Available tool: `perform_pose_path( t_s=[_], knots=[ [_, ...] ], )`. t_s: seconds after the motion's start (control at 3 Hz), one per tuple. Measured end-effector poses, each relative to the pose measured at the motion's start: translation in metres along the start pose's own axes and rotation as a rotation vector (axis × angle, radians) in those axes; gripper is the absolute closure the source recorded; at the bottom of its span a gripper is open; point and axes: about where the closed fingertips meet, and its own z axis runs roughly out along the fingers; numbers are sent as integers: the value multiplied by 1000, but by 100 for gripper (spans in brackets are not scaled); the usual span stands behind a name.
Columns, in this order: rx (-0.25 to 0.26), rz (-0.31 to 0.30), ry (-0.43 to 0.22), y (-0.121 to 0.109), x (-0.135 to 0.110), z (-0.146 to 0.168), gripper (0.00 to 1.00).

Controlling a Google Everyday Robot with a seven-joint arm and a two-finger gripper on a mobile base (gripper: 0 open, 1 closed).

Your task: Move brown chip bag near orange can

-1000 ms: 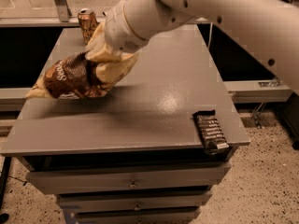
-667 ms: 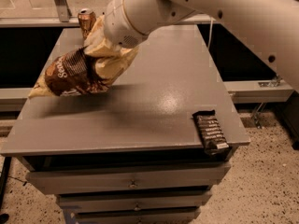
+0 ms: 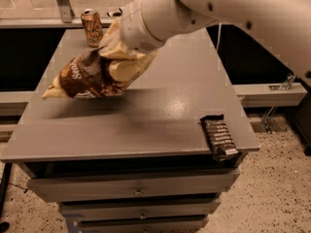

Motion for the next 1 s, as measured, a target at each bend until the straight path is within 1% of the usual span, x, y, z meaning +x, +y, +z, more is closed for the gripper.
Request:
perform_pose_path(
  t_s=[0.33,0.67,1.0],
  knots=[
    [174,-10,90,-23,50,-46,100],
    [309,-11,143,-55,101,-79,100],
    [373,-16,164,-91,144,-83,100]
  ],
)
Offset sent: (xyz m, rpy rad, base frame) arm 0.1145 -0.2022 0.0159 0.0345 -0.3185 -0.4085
